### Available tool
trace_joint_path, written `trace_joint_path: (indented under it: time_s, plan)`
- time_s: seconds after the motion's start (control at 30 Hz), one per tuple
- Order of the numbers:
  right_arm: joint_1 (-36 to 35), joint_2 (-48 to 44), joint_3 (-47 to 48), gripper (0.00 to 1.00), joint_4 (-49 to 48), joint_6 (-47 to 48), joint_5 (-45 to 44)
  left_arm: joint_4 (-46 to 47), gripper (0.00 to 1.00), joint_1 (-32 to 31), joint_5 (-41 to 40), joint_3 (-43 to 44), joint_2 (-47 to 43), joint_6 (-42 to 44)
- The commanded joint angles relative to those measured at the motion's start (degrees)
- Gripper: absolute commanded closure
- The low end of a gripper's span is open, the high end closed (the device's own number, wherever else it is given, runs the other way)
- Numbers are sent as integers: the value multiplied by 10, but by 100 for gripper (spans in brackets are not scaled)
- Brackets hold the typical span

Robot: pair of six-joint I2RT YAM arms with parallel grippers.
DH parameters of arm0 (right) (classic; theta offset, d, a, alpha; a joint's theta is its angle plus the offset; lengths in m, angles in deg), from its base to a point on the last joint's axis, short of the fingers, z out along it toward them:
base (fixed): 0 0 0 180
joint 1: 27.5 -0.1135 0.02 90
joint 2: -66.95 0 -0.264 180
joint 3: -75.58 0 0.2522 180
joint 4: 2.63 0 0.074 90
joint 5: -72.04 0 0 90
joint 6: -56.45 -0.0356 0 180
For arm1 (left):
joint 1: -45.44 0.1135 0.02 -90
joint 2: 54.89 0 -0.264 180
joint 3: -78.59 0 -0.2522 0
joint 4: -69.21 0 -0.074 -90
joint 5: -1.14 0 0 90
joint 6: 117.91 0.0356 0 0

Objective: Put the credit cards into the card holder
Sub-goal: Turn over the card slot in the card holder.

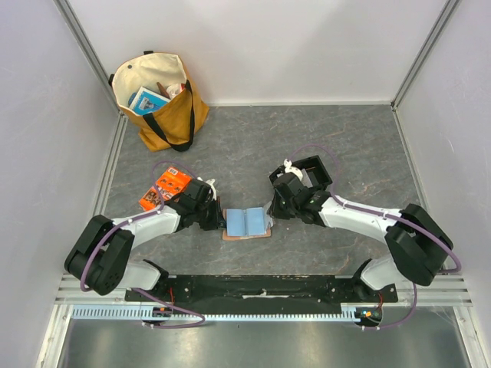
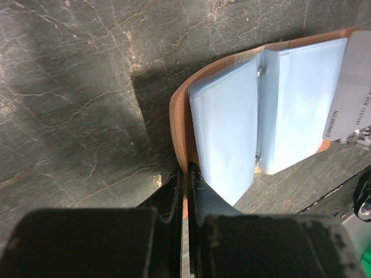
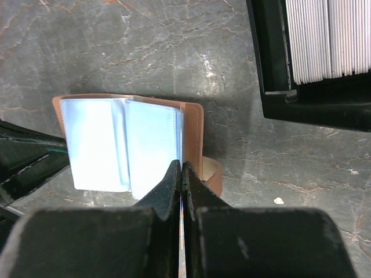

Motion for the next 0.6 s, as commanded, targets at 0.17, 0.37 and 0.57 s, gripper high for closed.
trace_joint_path:
  time_s: [0.17,0.37,0.57]
  plan:
    - [2,40,-9,100,-19,3,25,-19,98,-2,-20,-3,25,34]
    - [2,38,-10,100,-67,-13,62,-14,98,-2,-6,1,35,38]
    - [2,19,-3,100,-102,-4,114,1,98,-10,14,8,44,42]
